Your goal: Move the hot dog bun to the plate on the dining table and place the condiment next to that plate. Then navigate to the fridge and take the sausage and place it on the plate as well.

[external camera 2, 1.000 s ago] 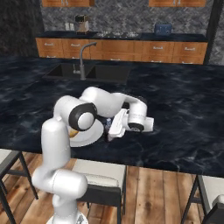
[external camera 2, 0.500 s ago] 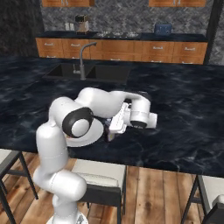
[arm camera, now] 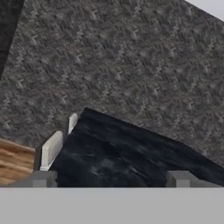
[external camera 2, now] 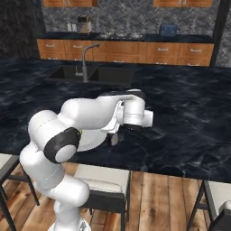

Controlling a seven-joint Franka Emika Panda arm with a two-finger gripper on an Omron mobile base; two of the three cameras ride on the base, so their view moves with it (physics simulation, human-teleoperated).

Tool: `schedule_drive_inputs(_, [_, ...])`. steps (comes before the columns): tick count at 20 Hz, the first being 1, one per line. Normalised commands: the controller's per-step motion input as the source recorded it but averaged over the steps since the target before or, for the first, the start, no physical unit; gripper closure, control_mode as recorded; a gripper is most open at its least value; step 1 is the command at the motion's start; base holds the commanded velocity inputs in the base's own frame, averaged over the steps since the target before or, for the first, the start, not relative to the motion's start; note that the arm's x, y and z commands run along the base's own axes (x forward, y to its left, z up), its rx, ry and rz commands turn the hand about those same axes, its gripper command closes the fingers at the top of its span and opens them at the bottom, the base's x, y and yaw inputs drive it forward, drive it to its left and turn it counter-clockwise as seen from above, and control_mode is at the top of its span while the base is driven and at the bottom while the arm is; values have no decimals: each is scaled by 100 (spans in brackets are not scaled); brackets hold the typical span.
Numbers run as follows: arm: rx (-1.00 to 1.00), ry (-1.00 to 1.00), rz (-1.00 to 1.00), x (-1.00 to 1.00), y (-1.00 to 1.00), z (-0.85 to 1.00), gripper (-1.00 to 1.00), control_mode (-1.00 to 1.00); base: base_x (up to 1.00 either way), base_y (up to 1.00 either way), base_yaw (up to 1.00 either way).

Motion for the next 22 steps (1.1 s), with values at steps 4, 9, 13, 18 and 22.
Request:
schedule_drive_inputs(4, [0, 0, -12, -55, 54, 44, -100, -100, 0, 0, 0])
schedule_drive_inputs(9, [0, 1, -36, -57, 54, 18, -100, -100, 0, 0, 0])
schedule_drive_inputs(13, [0, 5, -55, -41, 48, 25, -100, -100, 0, 0, 0])
schedule_drive_inputs(18, [0, 14, -65, -15, 36, 31, -100, -100, 0, 0, 0])
schedule_drive_inputs(22, [0, 23, -66, -4, 27, 35, -100, -100, 0, 0, 0])
